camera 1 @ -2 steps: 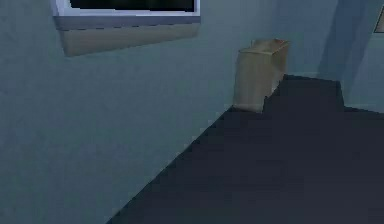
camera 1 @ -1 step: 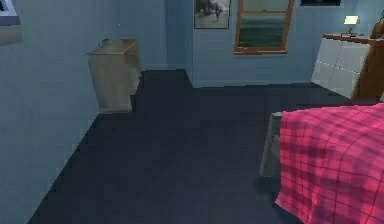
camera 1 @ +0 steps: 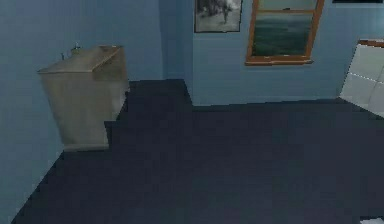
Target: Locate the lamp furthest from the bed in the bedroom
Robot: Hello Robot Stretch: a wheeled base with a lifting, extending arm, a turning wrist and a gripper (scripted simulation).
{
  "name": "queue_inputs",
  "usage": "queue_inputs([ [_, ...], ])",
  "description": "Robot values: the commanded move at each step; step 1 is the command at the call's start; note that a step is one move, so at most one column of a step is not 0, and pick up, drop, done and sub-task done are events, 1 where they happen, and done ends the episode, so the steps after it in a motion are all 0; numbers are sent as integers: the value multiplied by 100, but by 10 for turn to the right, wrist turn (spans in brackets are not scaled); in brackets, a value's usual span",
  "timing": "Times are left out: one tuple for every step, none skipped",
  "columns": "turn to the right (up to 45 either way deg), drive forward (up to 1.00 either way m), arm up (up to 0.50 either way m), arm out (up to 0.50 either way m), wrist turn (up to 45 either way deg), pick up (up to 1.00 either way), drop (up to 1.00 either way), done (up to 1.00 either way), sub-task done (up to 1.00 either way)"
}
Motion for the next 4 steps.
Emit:
queue_inputs([
  [0, 80, 0, 0, 0, 0, 0, 0, 0],
  [390, 0, 0, 0, 0, 0, 0, 0, 0],
  [0, 50, 0, 0, 0, 0, 0, 0, 0],
  [150, 0, 0, 0, 0, 0, 0, 0, 0],
])
